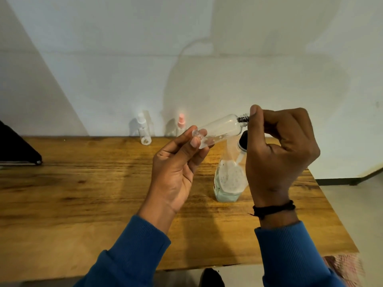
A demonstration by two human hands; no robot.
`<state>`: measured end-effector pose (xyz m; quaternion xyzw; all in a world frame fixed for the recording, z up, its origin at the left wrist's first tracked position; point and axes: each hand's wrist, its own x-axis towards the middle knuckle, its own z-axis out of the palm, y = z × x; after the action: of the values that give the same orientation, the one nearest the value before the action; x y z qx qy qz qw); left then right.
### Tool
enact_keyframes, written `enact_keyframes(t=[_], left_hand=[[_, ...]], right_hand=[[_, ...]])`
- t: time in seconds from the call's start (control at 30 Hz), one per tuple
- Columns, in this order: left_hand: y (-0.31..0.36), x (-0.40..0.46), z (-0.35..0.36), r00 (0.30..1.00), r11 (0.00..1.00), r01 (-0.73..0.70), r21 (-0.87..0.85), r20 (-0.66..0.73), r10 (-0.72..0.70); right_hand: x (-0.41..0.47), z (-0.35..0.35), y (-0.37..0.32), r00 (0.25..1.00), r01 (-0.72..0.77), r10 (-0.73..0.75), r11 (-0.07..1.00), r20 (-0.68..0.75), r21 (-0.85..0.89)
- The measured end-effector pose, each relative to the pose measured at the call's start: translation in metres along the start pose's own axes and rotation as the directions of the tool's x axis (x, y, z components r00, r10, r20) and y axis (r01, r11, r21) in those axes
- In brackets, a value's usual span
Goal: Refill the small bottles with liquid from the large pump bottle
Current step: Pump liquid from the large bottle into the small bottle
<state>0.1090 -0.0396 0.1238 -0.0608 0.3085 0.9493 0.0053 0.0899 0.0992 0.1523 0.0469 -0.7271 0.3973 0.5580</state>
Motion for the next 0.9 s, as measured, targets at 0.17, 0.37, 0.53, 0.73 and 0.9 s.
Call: enact_keyframes(t=[0.17, 0.37, 0.53, 0.73, 0.9], left_hand=[[0.000, 0.001, -0.001, 1.000, 1.000, 0.015, -0.001, -0.012, -0.015], [0.000, 0.002, -0.001, 0.999, 1.000, 0.028, -0.004, -0.016, -0.028], [-0.001, 0.001, -0.001, 0.999, 1.000, 0.024, -0.011, -0.026, -0.024], [-0.001, 0.001, 0.001, 0.999, 0.999, 0.034, -0.005, -0.032, -0.034], [-0.001, 0.000, 0.001, 0.998, 0.999, 0.043, -0.016, -0.040, -0.043]], right_hand=[[-0.002, 0.001, 0.000, 0.999, -0.037, 0.037, 0.999, -0.022, -0.004], [-0.006, 0.005, 0.004, 0.998, -0.033, 0.034, 0.999, -0.056, 0.006], [-0.010, 0.007, 0.007, 0.997, -0.029, 0.030, 0.999, -0.069, 0.019], [-0.001, 0.005, 0.003, 0.998, -0.032, 0.033, 0.999, -0.058, 0.014], [-0.001, 0.004, 0.000, 0.998, -0.039, 0.040, 0.999, -0.050, 0.023]])
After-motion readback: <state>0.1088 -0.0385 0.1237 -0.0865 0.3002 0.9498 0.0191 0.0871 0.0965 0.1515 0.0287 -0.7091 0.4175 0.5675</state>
